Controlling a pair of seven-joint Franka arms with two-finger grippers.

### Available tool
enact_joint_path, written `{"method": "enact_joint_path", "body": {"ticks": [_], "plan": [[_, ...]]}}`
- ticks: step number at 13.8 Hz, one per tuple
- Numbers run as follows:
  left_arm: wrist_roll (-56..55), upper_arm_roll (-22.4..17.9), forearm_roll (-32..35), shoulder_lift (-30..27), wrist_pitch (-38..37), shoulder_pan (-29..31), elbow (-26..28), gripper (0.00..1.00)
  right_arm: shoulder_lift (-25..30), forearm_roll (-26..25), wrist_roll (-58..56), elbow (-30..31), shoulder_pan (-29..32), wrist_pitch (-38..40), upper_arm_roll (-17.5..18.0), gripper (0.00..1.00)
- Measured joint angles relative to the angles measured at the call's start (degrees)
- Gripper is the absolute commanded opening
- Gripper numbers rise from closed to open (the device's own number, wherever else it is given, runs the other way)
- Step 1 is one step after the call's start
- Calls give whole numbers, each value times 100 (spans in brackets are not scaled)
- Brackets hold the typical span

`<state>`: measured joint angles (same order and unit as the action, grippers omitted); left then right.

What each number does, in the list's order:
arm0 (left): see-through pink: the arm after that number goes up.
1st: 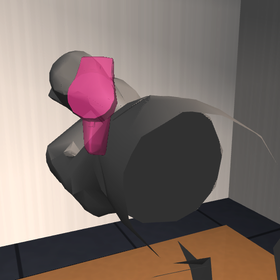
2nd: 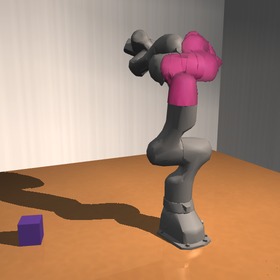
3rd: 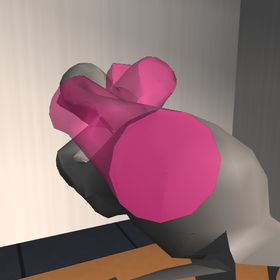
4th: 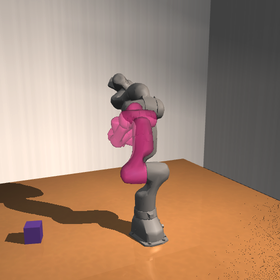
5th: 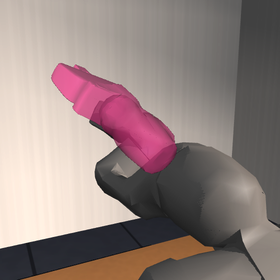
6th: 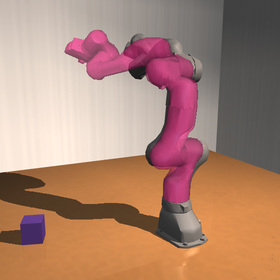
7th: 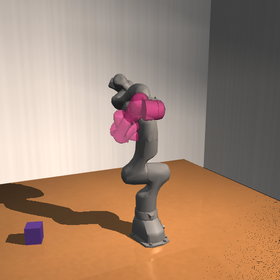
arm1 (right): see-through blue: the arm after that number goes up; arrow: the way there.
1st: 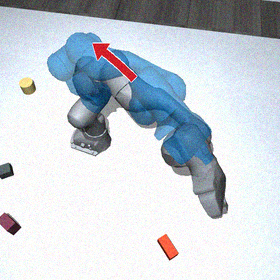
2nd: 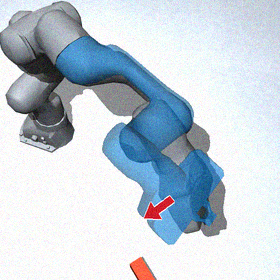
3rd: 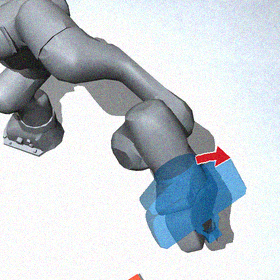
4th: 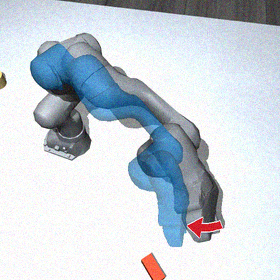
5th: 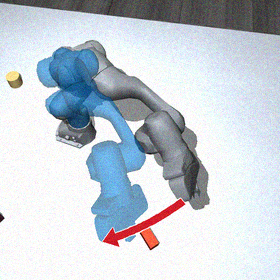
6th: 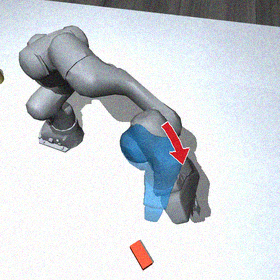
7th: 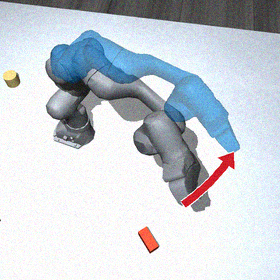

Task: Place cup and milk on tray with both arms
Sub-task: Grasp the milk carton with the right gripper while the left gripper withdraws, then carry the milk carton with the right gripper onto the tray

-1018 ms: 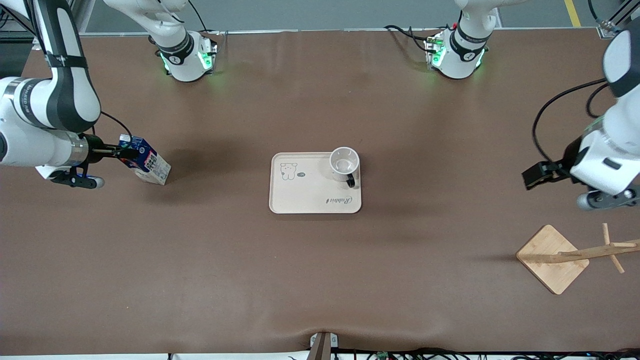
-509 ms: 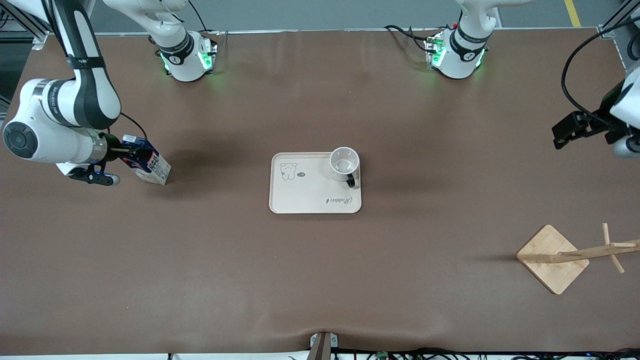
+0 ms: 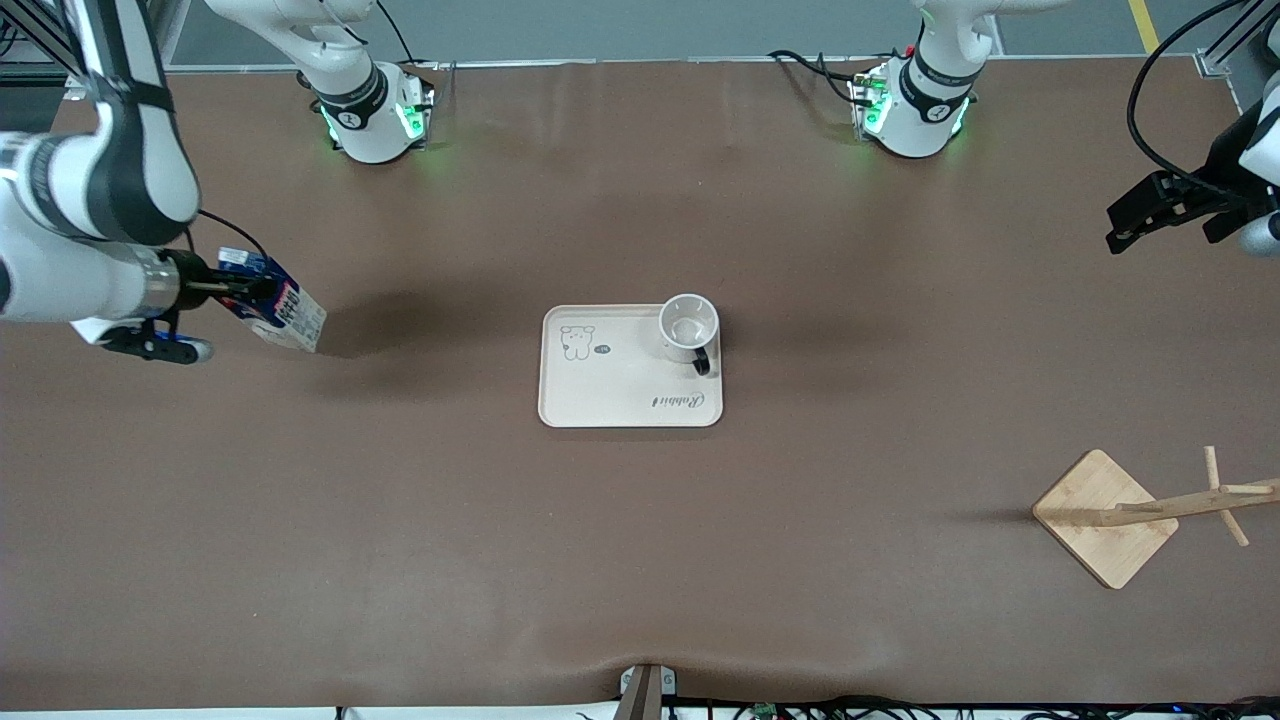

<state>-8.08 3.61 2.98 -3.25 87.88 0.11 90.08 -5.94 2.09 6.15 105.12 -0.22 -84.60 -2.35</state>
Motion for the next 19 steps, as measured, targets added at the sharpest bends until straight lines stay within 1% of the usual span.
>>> {"method": "enact_joint_path", "body": {"ticks": [1,2,4,5,6,7,10,12,14,16,19], "plan": [[0,3,-3,1,15,-7,18,100,-63,142,29,-474,-187,389,16,0],[0,10,-4,2,25,-16,29,100,-169,446,72,-832,-343,595,36,0],[-2,52,-10,2,31,-26,37,100,-492,1223,114,-1234,-568,661,54,0],[-11,89,-11,2,32,-29,40,100,-704,1516,182,-1409,-737,657,59,0],[-22,123,-12,2,33,-33,43,100,-952,1699,517,-1601,-1023,639,63,0],[-29,141,-12,3,33,-36,48,100,-1213,1774,1095,-1803,-1410,542,73,0],[-31,146,-12,9,33,-34,67,100,-2086,1838,2734,-2540,-2654,-110,102,0],[-31,145,-12,14,33,-33,72,100,-2552,1908,3175,-2803,-3086,-491,95,0],[-31,145,-12,13,33,-33,71,100,-2816,1939,3265,-2897,-3155,-768,80,0],[-31,145,-12,11,34,-32,70,100,-2942,1975,3263,-2931,-3120,-1051,29,0],[-31,145,-12,8,34,-31,70,100,-3092,2039,3260,-2945,-3127,-1125,31,0]]}}
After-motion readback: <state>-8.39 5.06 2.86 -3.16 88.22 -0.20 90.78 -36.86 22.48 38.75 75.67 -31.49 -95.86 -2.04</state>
